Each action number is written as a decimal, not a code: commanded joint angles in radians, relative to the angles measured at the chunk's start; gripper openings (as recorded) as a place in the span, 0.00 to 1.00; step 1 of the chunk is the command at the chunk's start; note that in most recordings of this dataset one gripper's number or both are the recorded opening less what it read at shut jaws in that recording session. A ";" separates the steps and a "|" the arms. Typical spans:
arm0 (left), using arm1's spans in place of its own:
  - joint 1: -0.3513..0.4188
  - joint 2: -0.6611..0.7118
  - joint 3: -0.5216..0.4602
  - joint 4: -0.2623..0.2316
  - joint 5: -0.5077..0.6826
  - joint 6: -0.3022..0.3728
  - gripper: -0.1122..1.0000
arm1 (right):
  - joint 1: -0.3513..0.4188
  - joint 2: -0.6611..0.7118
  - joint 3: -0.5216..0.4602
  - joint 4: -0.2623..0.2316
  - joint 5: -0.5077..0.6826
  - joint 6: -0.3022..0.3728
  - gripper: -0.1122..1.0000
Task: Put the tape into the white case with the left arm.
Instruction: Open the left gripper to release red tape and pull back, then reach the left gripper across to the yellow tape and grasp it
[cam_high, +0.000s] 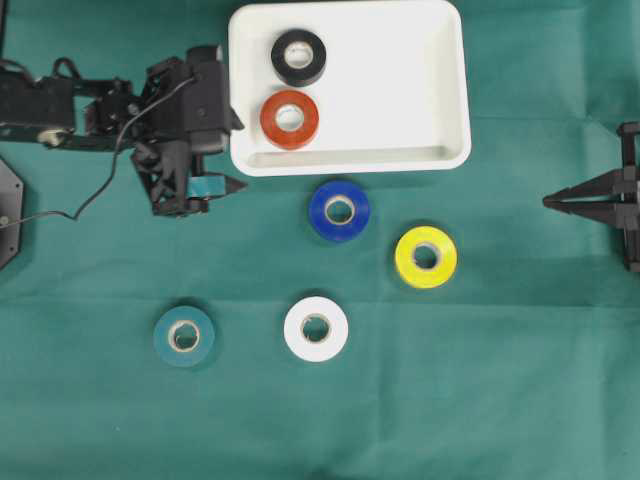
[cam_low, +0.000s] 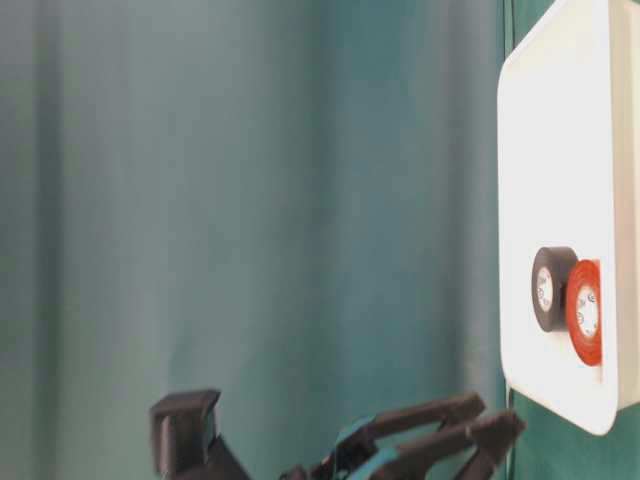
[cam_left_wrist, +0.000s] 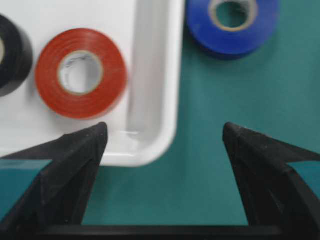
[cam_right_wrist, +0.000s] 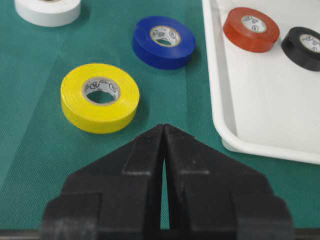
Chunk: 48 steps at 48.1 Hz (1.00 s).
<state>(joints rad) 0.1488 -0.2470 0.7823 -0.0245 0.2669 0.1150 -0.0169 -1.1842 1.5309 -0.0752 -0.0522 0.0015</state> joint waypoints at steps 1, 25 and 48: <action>-0.018 -0.044 0.006 -0.002 0.002 -0.002 0.94 | -0.002 0.008 -0.009 0.000 -0.008 0.002 0.02; -0.080 -0.175 0.123 -0.002 0.067 -0.002 0.94 | -0.002 0.008 -0.011 0.000 -0.008 0.002 0.02; -0.104 -0.353 0.253 -0.002 0.064 -0.003 0.94 | -0.002 0.008 -0.009 0.000 -0.008 0.002 0.02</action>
<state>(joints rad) 0.0552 -0.5706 1.0370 -0.0245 0.3375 0.1104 -0.0169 -1.1842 1.5309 -0.0736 -0.0537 0.0015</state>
